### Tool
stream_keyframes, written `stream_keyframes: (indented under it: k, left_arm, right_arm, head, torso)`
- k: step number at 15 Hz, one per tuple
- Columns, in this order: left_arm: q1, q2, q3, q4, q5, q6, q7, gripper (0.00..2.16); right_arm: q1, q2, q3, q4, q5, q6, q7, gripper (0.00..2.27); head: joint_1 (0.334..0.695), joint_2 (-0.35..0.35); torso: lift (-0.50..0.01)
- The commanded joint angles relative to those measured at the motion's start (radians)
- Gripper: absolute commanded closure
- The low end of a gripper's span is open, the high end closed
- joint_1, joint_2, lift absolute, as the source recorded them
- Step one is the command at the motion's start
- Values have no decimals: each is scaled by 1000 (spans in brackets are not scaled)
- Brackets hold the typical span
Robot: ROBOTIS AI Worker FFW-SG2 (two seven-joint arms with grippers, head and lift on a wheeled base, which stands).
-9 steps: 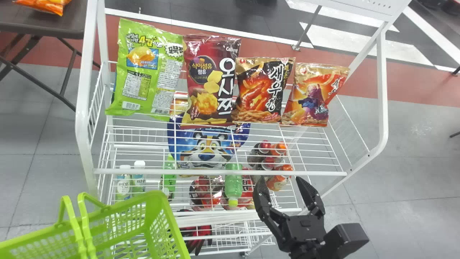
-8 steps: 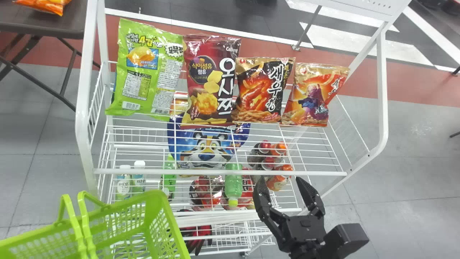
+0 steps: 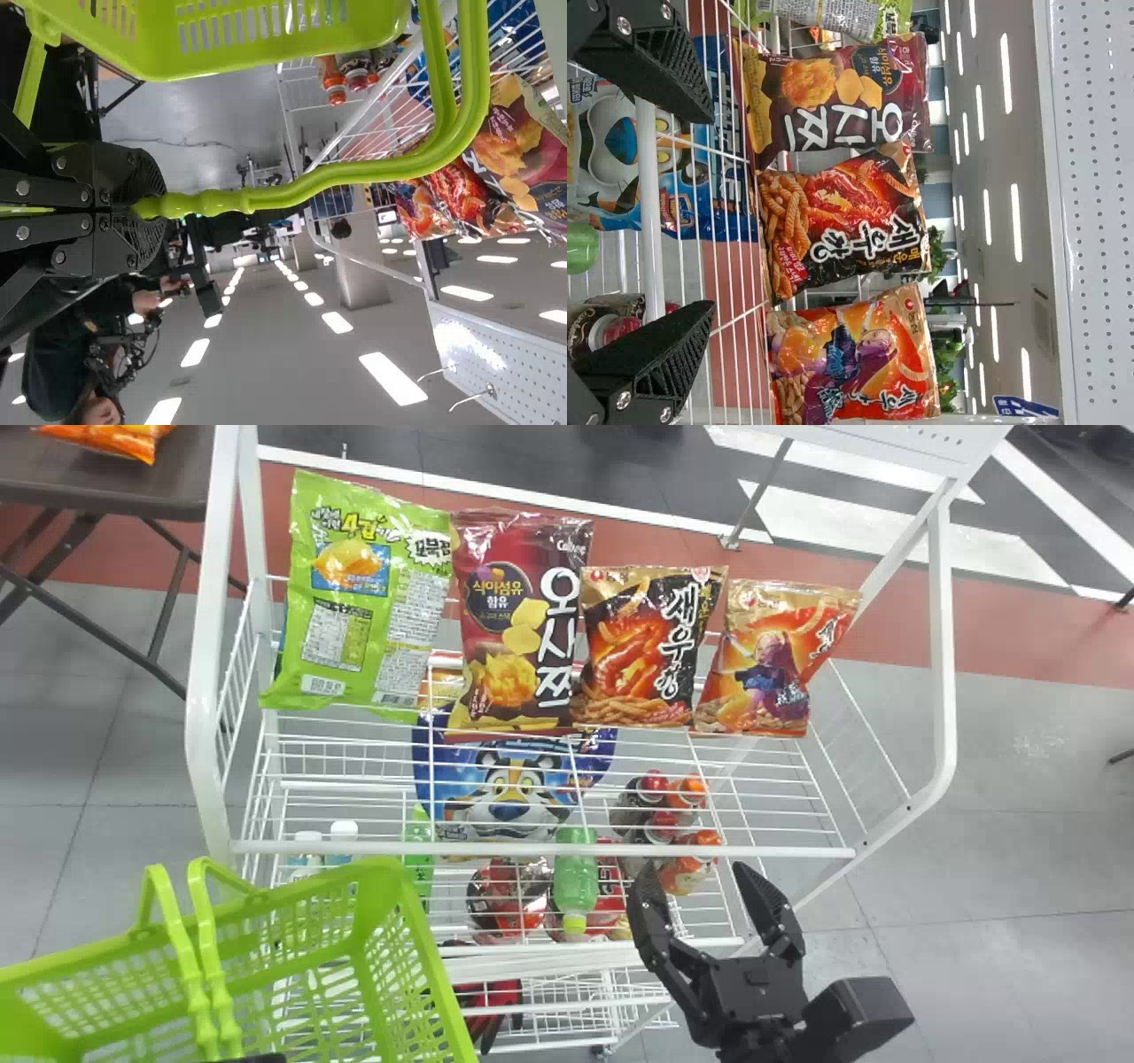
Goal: Hold basket handle with left hand then pick Saewookkang with right hand and place into basket
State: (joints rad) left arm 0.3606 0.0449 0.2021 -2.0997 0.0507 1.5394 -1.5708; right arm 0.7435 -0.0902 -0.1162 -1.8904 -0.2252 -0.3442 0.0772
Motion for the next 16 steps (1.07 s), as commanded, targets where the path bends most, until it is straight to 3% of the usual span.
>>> stream_keyframes:
  k: [1,8,16]
  left_arm:
    - [1,1,0,0,0,32,-10,2152]
    - [11,1,-6,-5,0,32,-10,2152]
    - [32,6,-6,-33,-3,32,-10,2152]
  right_arm:
    - [-12,0,-17,-1,-13,6,1,53]
    - [-174,0,-157,-39,-28,307,7,53]
    - [-467,-39,-344,-15,-108,801,67,43]
  head:
    - [695,-350]
    - [695,-350]
    - [695,-350]
  torso:
    - [-17]
    - [-17]
    - [-17]
